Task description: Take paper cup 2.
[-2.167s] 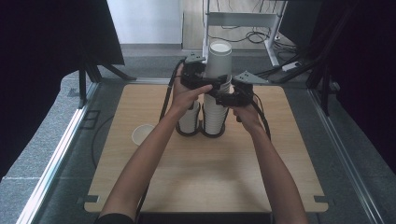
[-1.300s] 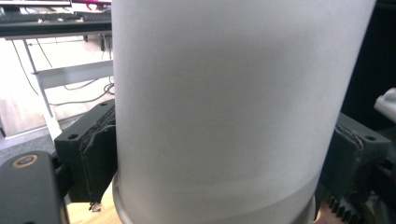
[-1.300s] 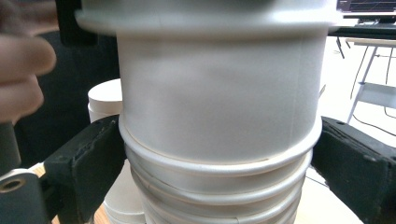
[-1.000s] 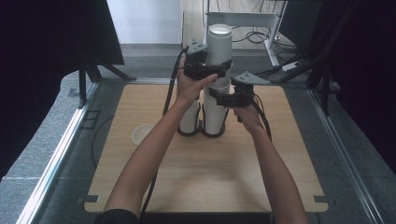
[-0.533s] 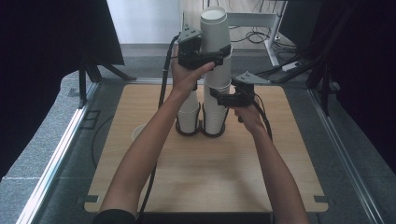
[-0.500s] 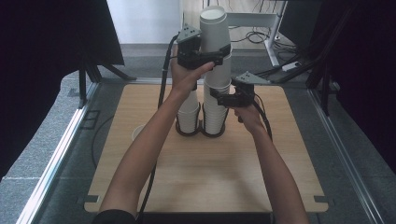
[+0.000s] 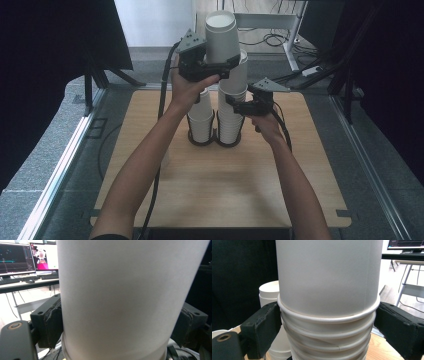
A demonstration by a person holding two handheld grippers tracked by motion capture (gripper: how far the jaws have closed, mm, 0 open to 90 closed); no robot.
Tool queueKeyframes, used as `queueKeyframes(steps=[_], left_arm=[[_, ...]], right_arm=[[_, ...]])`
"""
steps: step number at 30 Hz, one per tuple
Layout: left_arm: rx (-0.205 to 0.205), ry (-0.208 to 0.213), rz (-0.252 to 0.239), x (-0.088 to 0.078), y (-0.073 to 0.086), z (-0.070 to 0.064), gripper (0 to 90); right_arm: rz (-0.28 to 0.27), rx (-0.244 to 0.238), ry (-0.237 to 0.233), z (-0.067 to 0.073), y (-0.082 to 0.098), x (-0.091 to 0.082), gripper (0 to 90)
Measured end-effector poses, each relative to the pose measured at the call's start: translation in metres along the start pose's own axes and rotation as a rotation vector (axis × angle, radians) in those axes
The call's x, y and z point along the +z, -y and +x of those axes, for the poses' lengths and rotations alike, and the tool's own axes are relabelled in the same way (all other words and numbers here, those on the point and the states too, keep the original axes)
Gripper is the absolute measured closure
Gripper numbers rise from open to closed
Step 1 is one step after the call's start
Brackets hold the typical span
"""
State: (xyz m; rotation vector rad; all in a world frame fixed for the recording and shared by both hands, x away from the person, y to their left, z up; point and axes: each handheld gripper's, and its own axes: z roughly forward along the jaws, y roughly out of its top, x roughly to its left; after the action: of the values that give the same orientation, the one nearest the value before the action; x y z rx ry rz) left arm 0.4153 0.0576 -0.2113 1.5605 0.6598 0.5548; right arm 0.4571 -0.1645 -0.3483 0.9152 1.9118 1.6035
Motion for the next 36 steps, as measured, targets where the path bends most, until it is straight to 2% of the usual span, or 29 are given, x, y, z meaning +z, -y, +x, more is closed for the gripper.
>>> queueKeyframes(steps=[9, 19, 26, 31, 35, 36], left_arm=[[-0.006, 0.017, 0.006, -0.012, 0.014, 0.0, 13.1], [-0.027, 0.04, -0.006, -0.023, 0.032, 0.0, 13.1], [-0.011, 0.027, 0.002, -0.029, 0.045, -0.004, 13.1], [-0.019, 0.031, 0.009, -0.033, 0.056, -0.005, 13.1], [0.022, -0.002, 0.025, -0.035, 0.065, -0.008, 13.1], [0.021, -0.001, 0.029, -0.035, 0.068, -0.009, 13.1]], right_arm=[[-0.019, 0.0, 0.003, 0.004, -0.001, -0.006, 5.9], [-0.032, -0.002, 0.014, 0.005, 0.005, -0.02, 6.9], [-0.039, 0.009, 0.005, 0.006, 0.014, -0.03, 8.0], [-0.035, 0.013, -0.001, 0.007, 0.023, -0.037, 9.1], [-0.05, 0.009, 0.0, 0.01, 0.026, -0.044, 11.0], [-0.06, 0.005, 0.004, 0.011, 0.027, -0.046, 11.8]])
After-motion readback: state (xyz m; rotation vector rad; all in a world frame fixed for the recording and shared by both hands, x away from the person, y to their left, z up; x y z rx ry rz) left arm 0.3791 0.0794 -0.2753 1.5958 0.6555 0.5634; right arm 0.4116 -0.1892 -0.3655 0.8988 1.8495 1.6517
